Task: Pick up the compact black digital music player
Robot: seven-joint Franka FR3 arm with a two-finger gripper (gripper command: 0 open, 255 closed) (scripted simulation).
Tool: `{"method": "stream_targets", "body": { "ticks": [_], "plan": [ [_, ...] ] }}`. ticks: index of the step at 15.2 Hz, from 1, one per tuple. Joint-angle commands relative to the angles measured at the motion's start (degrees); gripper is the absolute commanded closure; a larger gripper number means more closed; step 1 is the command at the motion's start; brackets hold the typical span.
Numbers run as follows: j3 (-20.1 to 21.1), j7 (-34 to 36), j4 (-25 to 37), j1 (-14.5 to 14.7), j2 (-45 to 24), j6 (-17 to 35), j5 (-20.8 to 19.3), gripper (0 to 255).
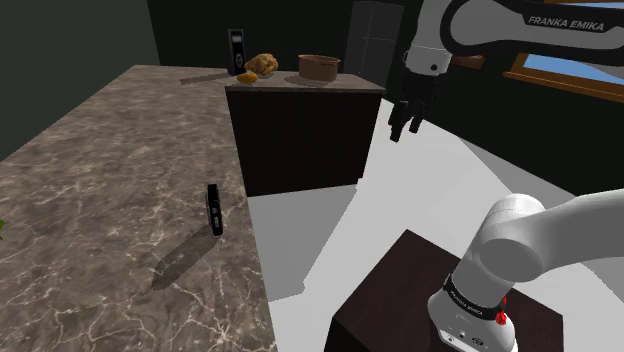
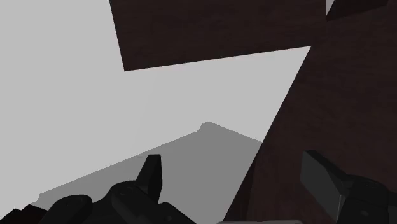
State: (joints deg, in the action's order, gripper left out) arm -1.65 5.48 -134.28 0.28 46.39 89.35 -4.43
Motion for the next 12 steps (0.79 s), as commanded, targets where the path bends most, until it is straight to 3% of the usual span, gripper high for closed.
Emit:
{"method": "stream_targets", "body": {
  "ticks": [1,12],
  "plan": [
    [0.0,0.0,0.0,0.0,0.0,0.0,0.0,0],
    [13.1,15.1,3.3,3.8,-9.1,6.8,7.9,0]
  ]
}}
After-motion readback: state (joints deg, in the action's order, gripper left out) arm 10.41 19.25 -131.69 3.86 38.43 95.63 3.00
